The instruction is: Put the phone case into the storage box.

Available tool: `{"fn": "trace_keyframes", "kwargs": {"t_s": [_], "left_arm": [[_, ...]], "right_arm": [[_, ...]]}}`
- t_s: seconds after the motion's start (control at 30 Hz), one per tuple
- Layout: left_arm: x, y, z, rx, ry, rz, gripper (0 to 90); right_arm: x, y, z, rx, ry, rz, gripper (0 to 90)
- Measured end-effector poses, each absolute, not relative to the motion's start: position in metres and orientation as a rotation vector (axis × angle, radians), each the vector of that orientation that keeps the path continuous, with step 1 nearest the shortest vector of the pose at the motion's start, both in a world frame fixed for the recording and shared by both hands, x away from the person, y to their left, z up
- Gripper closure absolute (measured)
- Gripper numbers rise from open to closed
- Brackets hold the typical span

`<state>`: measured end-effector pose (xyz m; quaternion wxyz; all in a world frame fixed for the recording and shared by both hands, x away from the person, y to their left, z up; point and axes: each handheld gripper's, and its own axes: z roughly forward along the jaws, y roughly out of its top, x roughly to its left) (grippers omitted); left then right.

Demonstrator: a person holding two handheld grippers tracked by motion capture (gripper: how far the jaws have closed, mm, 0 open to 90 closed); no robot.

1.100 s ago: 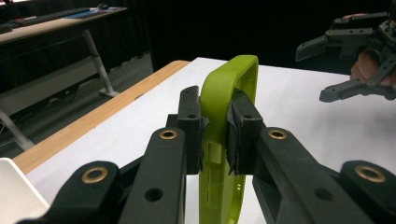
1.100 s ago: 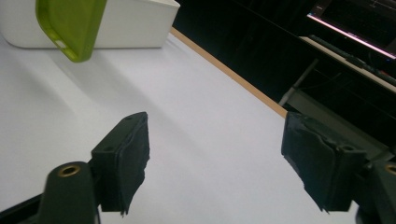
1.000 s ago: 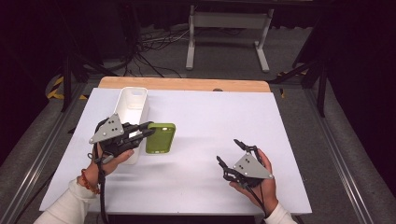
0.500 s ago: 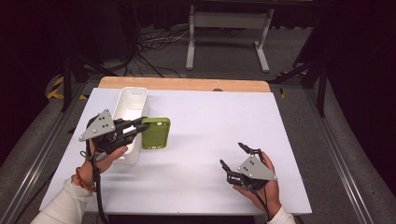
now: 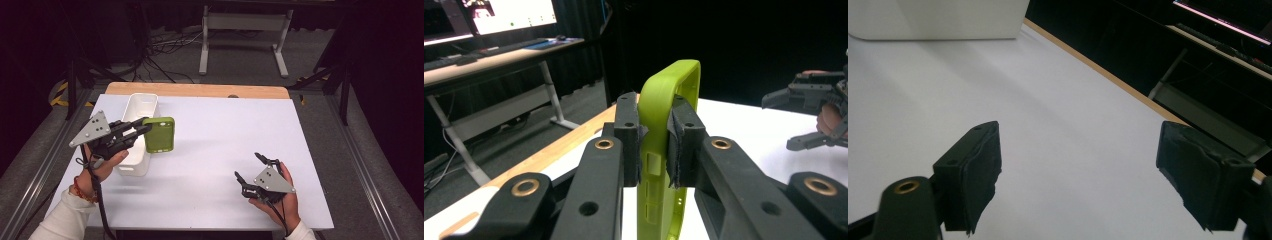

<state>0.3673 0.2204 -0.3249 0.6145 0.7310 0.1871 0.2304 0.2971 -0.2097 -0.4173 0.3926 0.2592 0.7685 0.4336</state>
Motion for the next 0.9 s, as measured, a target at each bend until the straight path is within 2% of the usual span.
{"fn": "trace_keyframes", "kwargs": {"t_s": [0.9], "left_arm": [[0.366,0.259,-0.316,1.627,0.491,0.614,78.3]], "right_arm": [[0.297,-0.21,-0.416,0.662,1.932,1.132,19.2]]}}
